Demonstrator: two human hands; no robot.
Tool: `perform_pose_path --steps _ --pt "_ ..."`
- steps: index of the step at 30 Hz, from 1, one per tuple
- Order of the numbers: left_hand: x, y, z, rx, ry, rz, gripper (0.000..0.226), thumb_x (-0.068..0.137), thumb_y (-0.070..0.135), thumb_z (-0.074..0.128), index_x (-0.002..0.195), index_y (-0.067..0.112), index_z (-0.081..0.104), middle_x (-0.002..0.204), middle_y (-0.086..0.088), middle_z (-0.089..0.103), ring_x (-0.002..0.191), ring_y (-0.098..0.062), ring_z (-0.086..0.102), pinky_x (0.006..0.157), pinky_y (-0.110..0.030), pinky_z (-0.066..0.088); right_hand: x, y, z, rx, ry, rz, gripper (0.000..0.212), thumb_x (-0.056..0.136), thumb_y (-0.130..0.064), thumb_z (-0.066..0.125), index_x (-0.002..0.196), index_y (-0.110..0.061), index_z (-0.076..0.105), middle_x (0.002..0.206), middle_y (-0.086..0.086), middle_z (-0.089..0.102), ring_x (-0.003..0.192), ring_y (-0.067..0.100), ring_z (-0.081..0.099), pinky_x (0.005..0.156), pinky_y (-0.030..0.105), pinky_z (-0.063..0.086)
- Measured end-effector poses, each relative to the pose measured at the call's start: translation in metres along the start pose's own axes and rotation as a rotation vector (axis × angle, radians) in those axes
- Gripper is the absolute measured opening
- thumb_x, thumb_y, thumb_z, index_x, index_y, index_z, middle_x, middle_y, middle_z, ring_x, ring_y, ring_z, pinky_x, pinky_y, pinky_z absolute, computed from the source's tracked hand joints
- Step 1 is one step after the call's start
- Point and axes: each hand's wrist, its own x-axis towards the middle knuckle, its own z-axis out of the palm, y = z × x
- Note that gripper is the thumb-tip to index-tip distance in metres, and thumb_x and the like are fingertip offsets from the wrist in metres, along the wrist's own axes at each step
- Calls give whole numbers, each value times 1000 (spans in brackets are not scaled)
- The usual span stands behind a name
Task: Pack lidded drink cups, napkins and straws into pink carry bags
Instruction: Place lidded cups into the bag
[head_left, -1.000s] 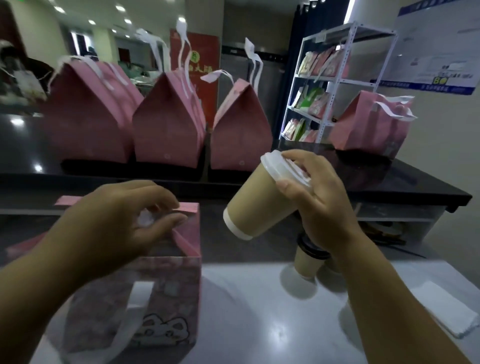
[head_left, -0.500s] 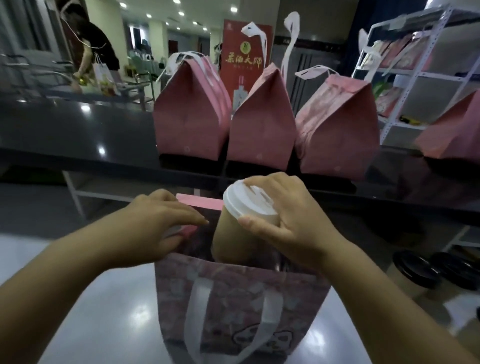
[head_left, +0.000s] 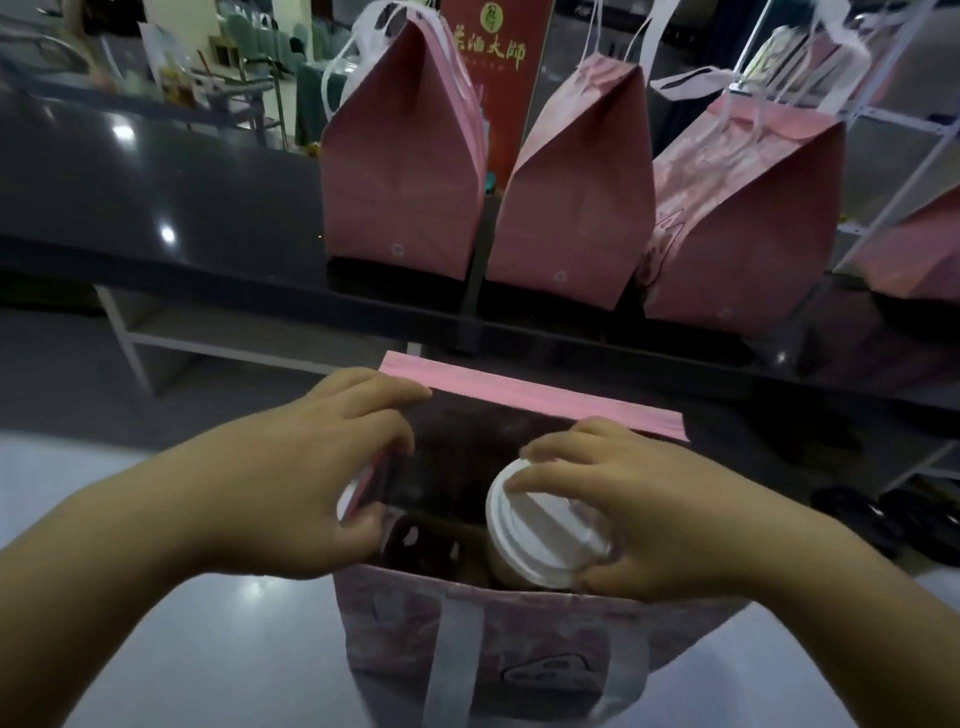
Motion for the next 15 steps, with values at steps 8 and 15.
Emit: perform_pose_path --steps 8,15 --pt "-1 2 6 -67 37 35 70 62 55 29 130 41 20 145 29 -6 130 14 -10 89 2 10 40 -18 3 -20 -15 -55 81 78 -53 63 142 -39 17 139 -11 33 117 13 34 93 34 44" --pt "2 -1 9 -125 50 29 77 64 53 33 137 36 18 148 22 5 124 20 -9 87 5 9 72 -14 21 -148 -91 -33 81 76 -47 69 141 -33 24 132 -3 41 111 21 44 80 29 41"
